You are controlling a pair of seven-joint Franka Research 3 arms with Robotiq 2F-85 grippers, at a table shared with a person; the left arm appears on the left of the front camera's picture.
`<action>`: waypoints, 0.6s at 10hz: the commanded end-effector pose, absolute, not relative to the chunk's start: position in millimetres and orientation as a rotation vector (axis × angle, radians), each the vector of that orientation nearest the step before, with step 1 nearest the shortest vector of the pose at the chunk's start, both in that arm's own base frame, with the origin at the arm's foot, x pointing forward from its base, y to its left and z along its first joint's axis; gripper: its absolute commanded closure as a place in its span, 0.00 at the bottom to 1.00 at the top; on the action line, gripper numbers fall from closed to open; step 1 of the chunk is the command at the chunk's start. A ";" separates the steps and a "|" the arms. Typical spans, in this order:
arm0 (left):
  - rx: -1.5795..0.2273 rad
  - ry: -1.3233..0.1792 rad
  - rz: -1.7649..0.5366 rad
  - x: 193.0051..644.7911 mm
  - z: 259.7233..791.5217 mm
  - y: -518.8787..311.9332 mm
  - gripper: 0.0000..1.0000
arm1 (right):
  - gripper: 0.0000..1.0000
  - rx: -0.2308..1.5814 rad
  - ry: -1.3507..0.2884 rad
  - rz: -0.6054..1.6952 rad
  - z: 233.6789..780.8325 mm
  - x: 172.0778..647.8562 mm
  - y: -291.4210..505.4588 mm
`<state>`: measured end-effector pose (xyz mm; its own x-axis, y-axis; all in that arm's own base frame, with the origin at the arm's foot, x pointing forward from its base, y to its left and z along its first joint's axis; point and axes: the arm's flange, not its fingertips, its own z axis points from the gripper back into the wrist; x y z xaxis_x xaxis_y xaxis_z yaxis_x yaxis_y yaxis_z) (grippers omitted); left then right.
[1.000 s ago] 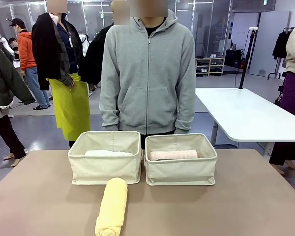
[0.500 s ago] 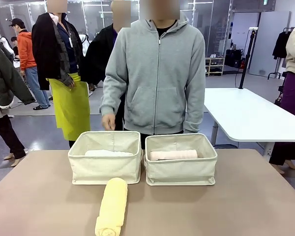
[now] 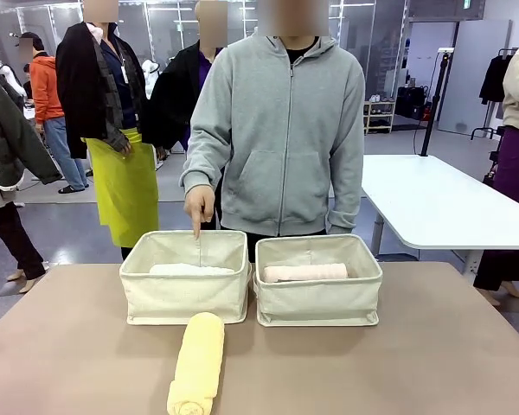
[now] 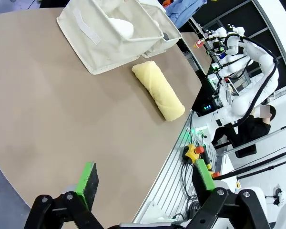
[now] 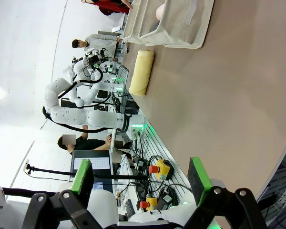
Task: Divide the towels into two baskets.
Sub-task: Pick up one hotel-folded towel from the bottom of the table and place it in the Fabric basket indicated by the person.
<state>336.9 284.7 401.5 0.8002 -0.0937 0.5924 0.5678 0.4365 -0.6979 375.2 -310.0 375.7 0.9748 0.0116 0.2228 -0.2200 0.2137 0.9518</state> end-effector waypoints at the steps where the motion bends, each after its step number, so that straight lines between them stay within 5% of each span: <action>1: -1.048 -0.502 -0.427 330.1 405.2 282.6 0.00 | 0.00 1.344 -0.182 0.158 377.8 372.9 -306.0; 6: -1.047 -0.516 -0.435 336.8 401.5 284.8 0.00 | 0.00 1.344 -0.182 0.158 377.8 372.9 -306.0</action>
<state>337.3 284.3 401.2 0.8003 -0.0945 0.5921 0.5680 0.4357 -0.6982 375.2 -310.0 375.7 0.9748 0.0115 0.2228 -0.2200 0.2137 0.9518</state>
